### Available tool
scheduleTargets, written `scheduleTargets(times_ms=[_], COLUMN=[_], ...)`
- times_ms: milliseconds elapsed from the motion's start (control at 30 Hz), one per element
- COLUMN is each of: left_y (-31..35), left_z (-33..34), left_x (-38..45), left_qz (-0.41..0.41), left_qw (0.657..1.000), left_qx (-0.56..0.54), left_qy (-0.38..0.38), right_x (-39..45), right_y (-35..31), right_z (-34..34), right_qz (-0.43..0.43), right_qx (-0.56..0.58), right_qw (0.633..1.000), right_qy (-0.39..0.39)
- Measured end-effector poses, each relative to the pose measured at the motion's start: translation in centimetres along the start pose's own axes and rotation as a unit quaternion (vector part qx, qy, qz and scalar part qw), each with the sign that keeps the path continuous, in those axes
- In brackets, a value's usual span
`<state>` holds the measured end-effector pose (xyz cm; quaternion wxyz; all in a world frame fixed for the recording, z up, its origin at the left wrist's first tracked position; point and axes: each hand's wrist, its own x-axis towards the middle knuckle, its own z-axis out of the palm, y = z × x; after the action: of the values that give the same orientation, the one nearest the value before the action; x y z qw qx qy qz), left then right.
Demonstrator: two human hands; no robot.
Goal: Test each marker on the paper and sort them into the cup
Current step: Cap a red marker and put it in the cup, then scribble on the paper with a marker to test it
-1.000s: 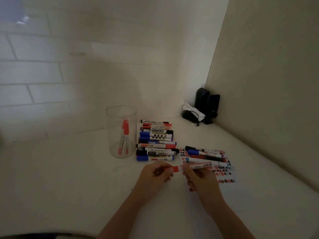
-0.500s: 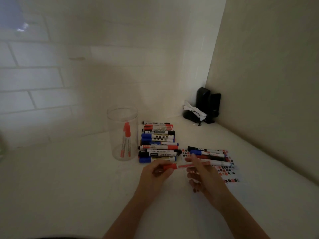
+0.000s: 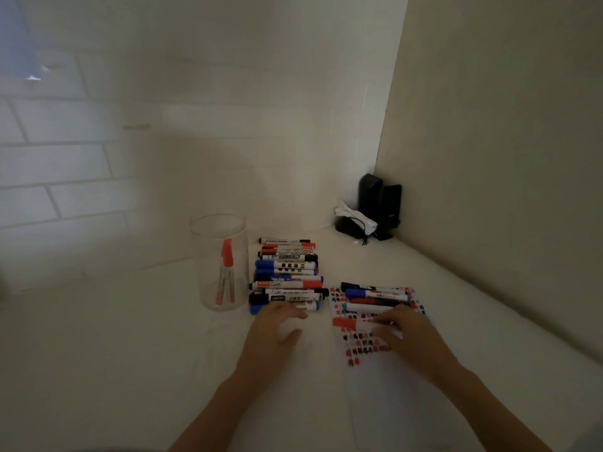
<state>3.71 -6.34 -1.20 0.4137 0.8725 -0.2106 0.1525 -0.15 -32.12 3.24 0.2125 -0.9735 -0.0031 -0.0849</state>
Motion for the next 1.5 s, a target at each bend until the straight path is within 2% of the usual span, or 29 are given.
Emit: scheduleTargets(times_ms=[67, 167, 233, 400, 533, 633, 700, 767, 800, 867, 900, 933, 1000, 1133, 1267, 1500], left_y=[-1.2, -2.3, -2.7, -3.0, -2.9, -2.8, -2.5, -1.0, 0.1, 2.7, 3.8, 4.4, 4.8, 4.6, 4.5, 4.6], left_z=[-0.9, -2.0, -2.3, -1.7, -1.2, -1.3, -1.2, -1.2, -1.1, -0.7, -0.3, 0.1, 0.8, 1.0, 0.9, 0.7], left_x=[0.7, 2.0, 2.6, 4.0, 4.8, 4.9, 4.7, 4.4, 4.0, 2.7, 1.9, 1.1, -0.3, -1.7, -2.5, -3.0], left_qz=[-0.006, -0.026, -0.030, -0.009, -0.027, -0.049, -0.056, -0.044, -0.036, -0.008, 0.017, 0.041, 0.054, 0.027, 0.006, -0.053], left_qw=[0.997, 0.991, 0.991, 0.981, 0.970, 0.962, 0.961, 0.973, 0.984, 0.997, 0.997, 0.995, 0.993, 0.992, 0.990, 0.983], left_qx=[0.049, 0.098, 0.114, 0.193, 0.242, 0.268, 0.271, 0.226, 0.172, 0.070, 0.047, 0.039, 0.028, 0.040, 0.022, 0.000], left_qy=[0.058, 0.086, 0.066, 0.022, 0.007, -0.018, -0.019, -0.003, -0.002, -0.038, -0.064, -0.086, -0.102, -0.115, -0.141, -0.176], right_x=[0.9, 2.0, 2.3, 2.8, 2.4, 1.3, 0.4, -0.4, -0.7, -1.3, -1.6, -1.8, -2.2, -3.0, -3.5, -4.1], right_y=[1.5, 2.7, 2.9, 3.1, 2.2, 0.7, -0.7, -2.5, -3.5, -5.4, -6.1, -6.6, -7.2, -7.5, -7.6, -7.4], right_z=[0.1, 0.8, 1.3, 2.4, 3.1, 3.6, 3.4, 3.1, 3.0, 3.0, 3.0, 3.1, 3.0, 3.1, 3.4, 2.9], right_qz=[0.017, 0.044, 0.049, 0.028, -0.023, -0.054, -0.041, 0.005, 0.045, 0.124, 0.141, 0.144, 0.134, 0.128, 0.135, 0.120], right_qx=[-0.053, -0.118, -0.130, -0.130, -0.085, 0.016, 0.085, 0.187, 0.257, 0.427, 0.490, 0.524, 0.543, 0.515, 0.485, 0.490], right_qw=[0.997, 0.991, 0.989, 0.978, 0.979, 0.984, 0.989, 0.981, 0.965, 0.895, 0.859, 0.839, 0.829, 0.848, 0.864, 0.863], right_qy=[0.054, 0.033, 0.046, 0.158, 0.185, 0.167, 0.114, 0.044, 0.011, -0.036, -0.041, -0.033, -0.011, 0.000, -0.013, -0.043])
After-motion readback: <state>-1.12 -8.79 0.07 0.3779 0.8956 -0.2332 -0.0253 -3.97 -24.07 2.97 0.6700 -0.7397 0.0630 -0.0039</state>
